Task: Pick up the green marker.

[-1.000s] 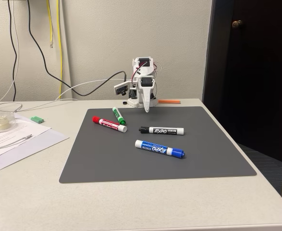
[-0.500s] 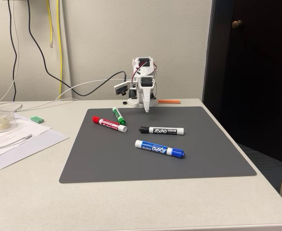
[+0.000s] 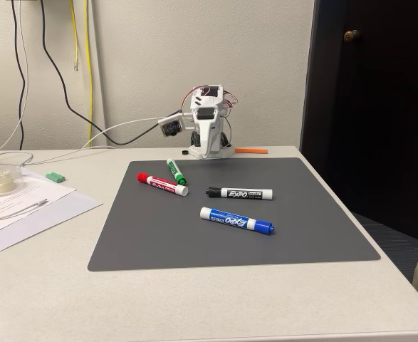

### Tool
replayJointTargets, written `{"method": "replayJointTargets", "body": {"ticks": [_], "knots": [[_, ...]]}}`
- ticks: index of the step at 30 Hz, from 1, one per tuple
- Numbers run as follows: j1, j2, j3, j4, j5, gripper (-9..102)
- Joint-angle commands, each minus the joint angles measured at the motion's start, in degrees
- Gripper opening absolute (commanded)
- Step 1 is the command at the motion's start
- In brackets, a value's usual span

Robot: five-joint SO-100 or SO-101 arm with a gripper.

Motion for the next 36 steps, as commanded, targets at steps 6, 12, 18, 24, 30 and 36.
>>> {"method": "replayJointTargets", "body": {"ticks": [6,12,18,24,30,36], "knots": [[3.87,-22.15,-14.68,-15.56,-27.77,0],[6.59,-54.76,-60.73,13.80,-59.68,0],[13.27,-79.63,-103.27,42.71,-85.25,0],[21.80,-85.87,-107.75,45.88,-106.87,0],[28.04,-92.20,-105.29,49.48,-122.26,0],[27.60,-88.24,-85.78,43.95,-124.54,0]]}}
